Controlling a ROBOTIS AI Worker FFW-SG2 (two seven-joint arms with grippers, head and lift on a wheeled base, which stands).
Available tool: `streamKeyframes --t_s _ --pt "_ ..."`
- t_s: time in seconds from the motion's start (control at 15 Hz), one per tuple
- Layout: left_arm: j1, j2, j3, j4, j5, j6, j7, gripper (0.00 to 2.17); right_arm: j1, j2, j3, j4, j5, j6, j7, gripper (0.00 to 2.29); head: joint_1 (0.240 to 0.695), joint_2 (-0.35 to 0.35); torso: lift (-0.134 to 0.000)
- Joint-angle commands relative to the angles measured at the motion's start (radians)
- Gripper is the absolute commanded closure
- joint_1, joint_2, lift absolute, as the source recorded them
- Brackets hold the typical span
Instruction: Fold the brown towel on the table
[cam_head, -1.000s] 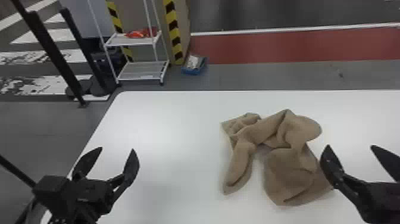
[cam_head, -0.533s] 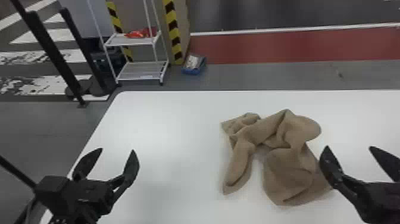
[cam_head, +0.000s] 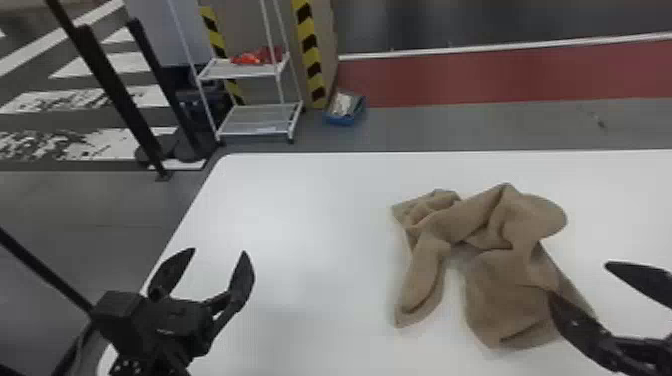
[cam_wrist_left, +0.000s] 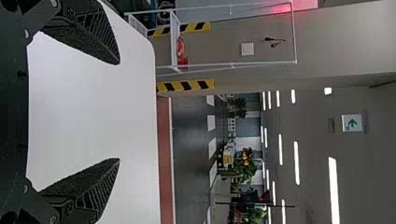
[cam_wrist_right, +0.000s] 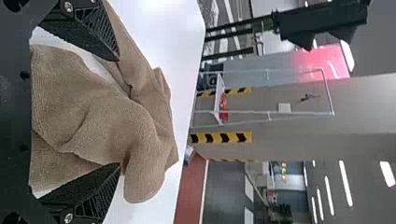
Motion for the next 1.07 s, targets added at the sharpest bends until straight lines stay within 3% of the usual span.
streamKeyframes --t_s 0.0,0.13,0.33,0.87,1.0 --pt "0.001 -0.003 0.005 0.000 0.000 0.000 0.000 0.16 -0.043 0.002 -0.060 -0.060 0.045 0.094 0.108 0.08 0.695 0.224 -0.124" --pt "0.003 -0.003 0.008 0.000 0.003 0.000 -0.001 0.16 -0.065 -0.034 -0.091 -0.084 0.113 0.113 0.226 0.08 0.695 0.221 -0.124" --pt "0.004 -0.003 0.011 0.003 0.005 0.003 -0.001 0.16 -0.103 -0.104 -0.108 -0.078 0.252 0.150 0.318 0.09 0.695 0.200 -0.124" --pt "0.007 -0.003 0.009 0.004 0.003 0.003 -0.008 0.16 -0.212 -0.192 -0.066 0.036 0.493 0.153 0.566 0.15 0.695 0.137 -0.124" --pt "0.007 -0.003 0.009 0.004 0.003 0.003 -0.008 0.16 -0.281 -0.212 -0.032 0.106 0.571 0.153 0.584 0.21 0.695 0.136 -0.124"
